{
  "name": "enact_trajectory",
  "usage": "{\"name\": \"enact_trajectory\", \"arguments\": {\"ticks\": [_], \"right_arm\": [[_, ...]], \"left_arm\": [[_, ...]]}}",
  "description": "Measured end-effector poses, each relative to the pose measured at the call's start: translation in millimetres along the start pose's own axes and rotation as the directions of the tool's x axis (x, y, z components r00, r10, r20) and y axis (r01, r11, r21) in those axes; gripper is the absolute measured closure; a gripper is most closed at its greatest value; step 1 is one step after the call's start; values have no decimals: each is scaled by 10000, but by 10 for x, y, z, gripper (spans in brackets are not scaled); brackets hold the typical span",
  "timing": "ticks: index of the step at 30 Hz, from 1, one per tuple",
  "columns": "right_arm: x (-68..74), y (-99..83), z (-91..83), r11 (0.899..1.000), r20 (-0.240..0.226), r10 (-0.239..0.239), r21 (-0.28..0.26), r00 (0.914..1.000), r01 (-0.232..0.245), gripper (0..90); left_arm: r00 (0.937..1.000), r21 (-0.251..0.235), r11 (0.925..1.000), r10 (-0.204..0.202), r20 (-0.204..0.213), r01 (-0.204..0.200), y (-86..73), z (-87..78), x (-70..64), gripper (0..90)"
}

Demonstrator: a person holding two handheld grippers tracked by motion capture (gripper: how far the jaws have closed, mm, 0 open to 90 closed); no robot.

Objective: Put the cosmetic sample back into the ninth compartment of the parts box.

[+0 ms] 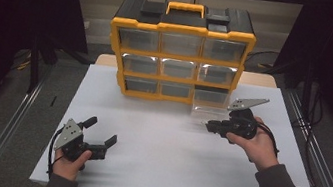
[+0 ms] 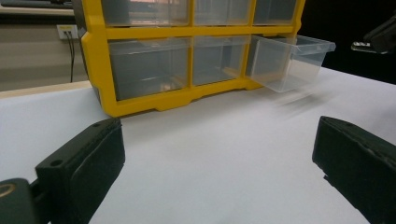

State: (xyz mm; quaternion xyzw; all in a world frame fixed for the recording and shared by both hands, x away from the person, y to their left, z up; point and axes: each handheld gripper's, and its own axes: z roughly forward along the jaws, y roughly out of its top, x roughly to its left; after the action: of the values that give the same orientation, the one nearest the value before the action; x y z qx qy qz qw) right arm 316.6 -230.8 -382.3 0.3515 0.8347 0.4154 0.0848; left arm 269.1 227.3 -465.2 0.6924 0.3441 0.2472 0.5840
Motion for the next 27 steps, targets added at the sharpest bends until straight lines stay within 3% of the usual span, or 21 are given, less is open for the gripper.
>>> {"name": "enact_trajectory", "arguments": {"ticks": [27], "right_arm": [[-147,143,-60,9999,199,117,-114,9997,-114,815]], "left_arm": [[10000,-26,10000,42,-34,-42,3,0,7,27]]}}
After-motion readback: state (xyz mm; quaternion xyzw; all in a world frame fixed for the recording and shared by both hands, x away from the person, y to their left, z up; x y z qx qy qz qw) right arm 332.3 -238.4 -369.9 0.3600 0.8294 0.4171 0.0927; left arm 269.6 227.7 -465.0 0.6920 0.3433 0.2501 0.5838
